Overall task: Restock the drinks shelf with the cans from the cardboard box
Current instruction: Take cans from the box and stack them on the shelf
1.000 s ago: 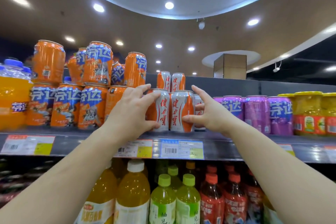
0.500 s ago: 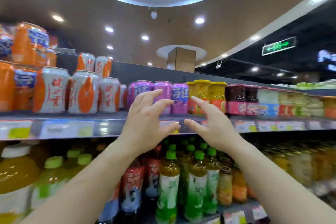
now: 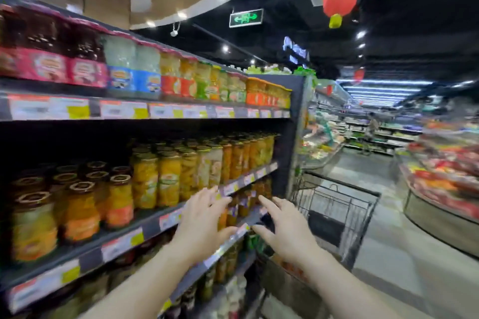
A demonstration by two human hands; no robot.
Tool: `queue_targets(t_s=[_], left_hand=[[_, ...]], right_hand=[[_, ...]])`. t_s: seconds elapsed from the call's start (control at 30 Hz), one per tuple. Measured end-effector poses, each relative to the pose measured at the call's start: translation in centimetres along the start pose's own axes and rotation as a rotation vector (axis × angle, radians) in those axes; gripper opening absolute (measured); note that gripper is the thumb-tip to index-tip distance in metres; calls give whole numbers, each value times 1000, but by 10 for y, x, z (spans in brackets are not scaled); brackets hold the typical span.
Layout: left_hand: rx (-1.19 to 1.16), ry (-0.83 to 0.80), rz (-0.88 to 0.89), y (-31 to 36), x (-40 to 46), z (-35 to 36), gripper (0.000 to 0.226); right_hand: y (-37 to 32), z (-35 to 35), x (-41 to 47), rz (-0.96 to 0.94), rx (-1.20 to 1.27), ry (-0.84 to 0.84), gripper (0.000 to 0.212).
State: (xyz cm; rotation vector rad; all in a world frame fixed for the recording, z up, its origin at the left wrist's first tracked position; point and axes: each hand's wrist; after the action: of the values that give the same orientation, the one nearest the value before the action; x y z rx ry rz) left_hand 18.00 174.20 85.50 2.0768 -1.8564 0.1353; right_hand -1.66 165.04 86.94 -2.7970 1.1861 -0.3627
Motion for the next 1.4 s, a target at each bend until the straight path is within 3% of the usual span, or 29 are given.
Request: queue_targets(t_s=[0.27, 0.7, 1.07, 1.4], left_hand=[[10, -198, 146, 69, 145, 151, 77], [-48, -453, 216, 96, 368, 321, 77], [-132, -644, -18, 125, 466, 494, 83], [-316, -721, -275, 118, 489, 646, 82]], right_hand=[[168, 76, 49, 305, -89, -106, 70], [380, 145, 160, 664, 96, -282, 75], [576, 231, 239, 613, 144, -509, 83], [638, 383, 309, 501, 222, -683, 79]])
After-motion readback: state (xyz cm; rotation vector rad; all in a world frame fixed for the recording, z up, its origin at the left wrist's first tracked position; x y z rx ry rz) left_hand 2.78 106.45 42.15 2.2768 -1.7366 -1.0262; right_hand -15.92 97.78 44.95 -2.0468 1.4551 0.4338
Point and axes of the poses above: each hand's wrist, its own x-axis towards the middle knuckle, its own z-axis out of the palm, y = z × x, and after that the axes turned 15 degrees about -y, right-handed
